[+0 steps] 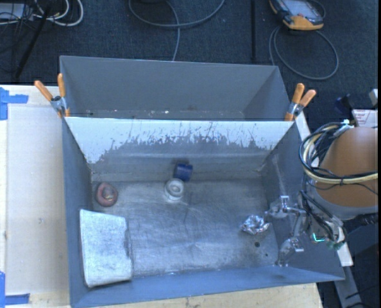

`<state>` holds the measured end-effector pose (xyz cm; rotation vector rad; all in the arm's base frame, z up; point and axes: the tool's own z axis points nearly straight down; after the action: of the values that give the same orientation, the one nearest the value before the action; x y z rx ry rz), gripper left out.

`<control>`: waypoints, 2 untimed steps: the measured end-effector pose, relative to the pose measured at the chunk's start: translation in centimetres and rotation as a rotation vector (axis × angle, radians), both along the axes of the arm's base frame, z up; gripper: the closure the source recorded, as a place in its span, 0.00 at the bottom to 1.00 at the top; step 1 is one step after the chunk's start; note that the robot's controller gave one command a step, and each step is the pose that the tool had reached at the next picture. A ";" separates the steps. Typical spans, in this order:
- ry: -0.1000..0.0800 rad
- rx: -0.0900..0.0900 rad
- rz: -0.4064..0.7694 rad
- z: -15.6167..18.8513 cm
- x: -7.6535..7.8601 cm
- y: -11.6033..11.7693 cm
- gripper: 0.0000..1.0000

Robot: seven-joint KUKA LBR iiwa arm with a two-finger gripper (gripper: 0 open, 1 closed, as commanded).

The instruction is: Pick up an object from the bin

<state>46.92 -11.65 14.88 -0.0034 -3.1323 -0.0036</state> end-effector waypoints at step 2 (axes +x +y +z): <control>-0.009 -0.002 0.024 -6.5 4.4 1.4 1.00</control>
Offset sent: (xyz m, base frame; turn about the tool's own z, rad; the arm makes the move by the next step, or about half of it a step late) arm 0.0436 0.0129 -0.0646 -0.0189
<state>51.32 -10.23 8.37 0.0345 -3.1410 -0.0009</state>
